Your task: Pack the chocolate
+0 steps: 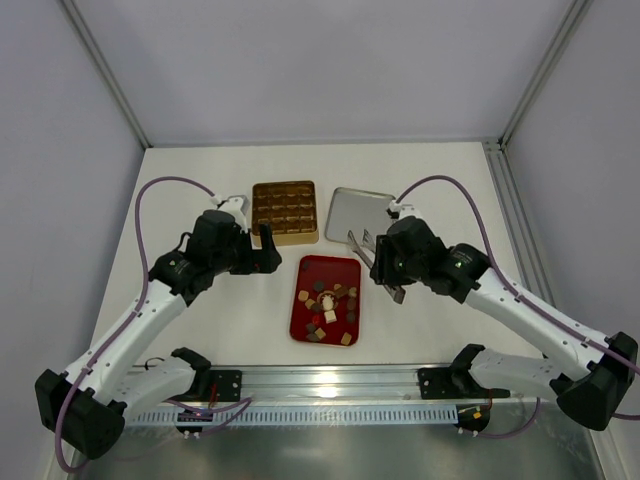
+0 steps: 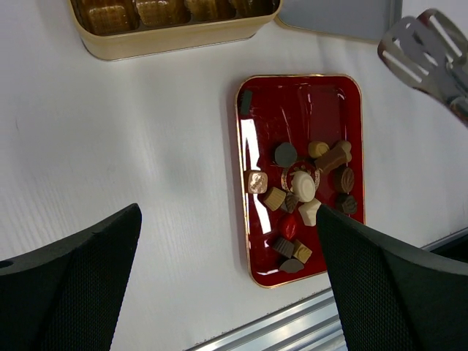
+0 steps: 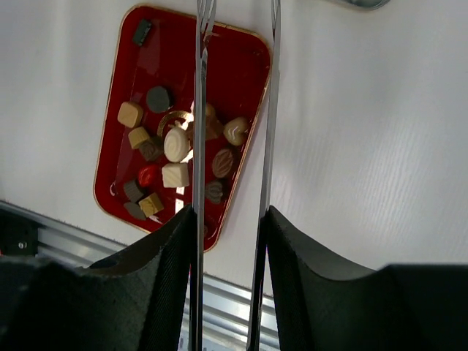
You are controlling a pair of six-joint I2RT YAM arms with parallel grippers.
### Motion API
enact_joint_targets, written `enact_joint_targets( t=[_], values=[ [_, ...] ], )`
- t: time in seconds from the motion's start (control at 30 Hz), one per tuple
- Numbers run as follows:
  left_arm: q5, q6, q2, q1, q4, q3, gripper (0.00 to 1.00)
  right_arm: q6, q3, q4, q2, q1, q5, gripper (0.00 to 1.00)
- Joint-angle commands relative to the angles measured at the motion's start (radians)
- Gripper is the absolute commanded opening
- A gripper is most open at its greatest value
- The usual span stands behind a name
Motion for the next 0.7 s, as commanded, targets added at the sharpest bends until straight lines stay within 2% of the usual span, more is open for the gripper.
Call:
enact_joint_targets(
  t=[0.0, 0.3, 0.67],
  values=[
    [-0.021, -0.005, -0.006, 0.005, 0.013, 0.003, 1.00, 0.065, 0.040, -0.039, -0.014, 0.094, 0.006, 0.45],
    [-0.022, -0.005, -0.001, 0.005, 0.010, 0.003, 1.00, 0.114, 0.044, -0.077, 0.046, 0.263, 0.015, 0.45],
    [-0.027, -0.003, 0.002, 0.005, 0.008, 0.004, 1.00, 0.123, 0.041, -0.120, 0.060, 0.306, 0.019, 0.45]
  ],
)
